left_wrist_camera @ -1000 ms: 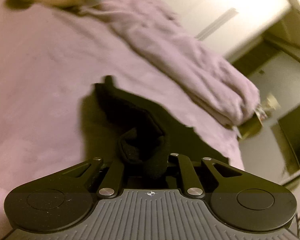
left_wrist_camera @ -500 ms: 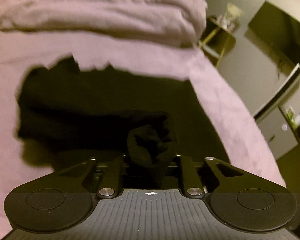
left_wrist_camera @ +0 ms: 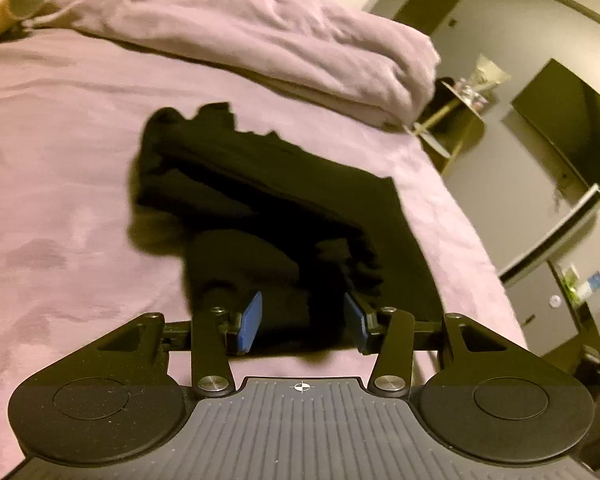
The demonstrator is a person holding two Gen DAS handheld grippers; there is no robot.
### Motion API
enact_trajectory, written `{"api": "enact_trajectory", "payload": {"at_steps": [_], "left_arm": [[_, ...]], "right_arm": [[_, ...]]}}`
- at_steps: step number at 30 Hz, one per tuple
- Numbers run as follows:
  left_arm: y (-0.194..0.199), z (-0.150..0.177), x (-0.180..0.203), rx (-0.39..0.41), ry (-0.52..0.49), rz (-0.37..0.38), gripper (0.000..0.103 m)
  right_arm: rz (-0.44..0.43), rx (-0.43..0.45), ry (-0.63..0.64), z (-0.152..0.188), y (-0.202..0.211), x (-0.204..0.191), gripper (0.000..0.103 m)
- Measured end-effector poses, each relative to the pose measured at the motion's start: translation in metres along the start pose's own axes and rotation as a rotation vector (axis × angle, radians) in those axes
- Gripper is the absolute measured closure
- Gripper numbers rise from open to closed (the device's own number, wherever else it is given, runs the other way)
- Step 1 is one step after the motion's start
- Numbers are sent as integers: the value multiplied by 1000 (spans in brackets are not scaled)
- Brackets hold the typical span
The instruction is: Fold small clothes
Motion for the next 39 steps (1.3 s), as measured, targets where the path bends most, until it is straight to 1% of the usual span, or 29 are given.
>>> {"api": "enact_trajectory", "payload": {"at_steps": [2, 4, 6, 7, 8, 9, 12, 15, 17, 19, 22, 24, 26, 28, 29, 30, 31, 32, 33, 36, 39], "left_arm": [[-10, 0, -3, -16, 19, -28, 53], [-24, -1, -3, -33, 38, -36, 55], [-43, -1, 3, -70, 52, -87, 55], [-50, 1, 6, -79, 40, -91, 54], [-58, 3, 10, -85, 18, -91, 50], [-63, 6, 14, -90, -5, -109, 50], [-55, 9, 20, -75, -50, -142, 50], [-31, 12, 17, -53, -33, -157, 49], [-13, 14, 10, -27, -11, -187, 48], [4, 16, 0, -4, 0, -249, 46], [26, 22, -24, 17, 21, -448, 44], [33, 26, -39, 12, 58, -544, 44], [35, 31, -53, -2, 96, -601, 44], [34, 34, -61, -16, 110, -668, 44], [33, 36, -64, -20, 113, -689, 44], [32, 36, -67, -24, 119, -701, 44], [32, 38, -69, -27, 124, -711, 44], [30, 40, -71, -27, 125, -715, 43], [29, 40, -75, -27, 122, -722, 41], [27, 41, -77, -41, 87, -777, 43], [26, 45, -88, -56, 120, -764, 43]], "right_arm": [[-10, 1, 12, 1, 0, -5, 80], [-18, -4, 22, 2, 1, -10, 80], [-23, -3, 32, 3, 3, -14, 80], [-22, -2, 40, 3, 4, -15, 80], [-19, -4, 46, 3, 5, -16, 80], [-16, -8, 50, 3, 5, -15, 80], [-4, -18, 47, 0, 5, -12, 80], [-3, -2, 55, -2, 8, -10, 80], [-5, 4, 56, -2, 8, -11, 79], [-15, 21, 58, -2, 11, -14, 79], [-44, 46, 88, -3, 14, -24, 80], [-64, 73, 132, -4, 17, -35, 79], [-79, 102, 176, -6, 18, -49, 78], [-103, 138, 223, -10, 17, -64, 74], [-120, 154, 254, -12, 16, -73, 70], [-141, 171, 295, -13, 15, -84, 63], [-162, 181, 337, -13, 13, -94, 60], [-187, 188, 389, -12, 10, -105, 53], [-206, 195, 448, -9, 5, -116, 49], [-235, 196, 617, 4, -16, -149, 48], [-262, 177, 696, 13, -35, -169, 49]]}}
Point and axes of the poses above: each gripper's, at about its wrist camera, not at the fingertips, and y roughly against the way its jaws point, x to its right, z to its underside, the point moved 1 cm from there along -y, roughly the way its jaws point, and after that the axes turned 11 degrees about -y, right-handed, at the moved point
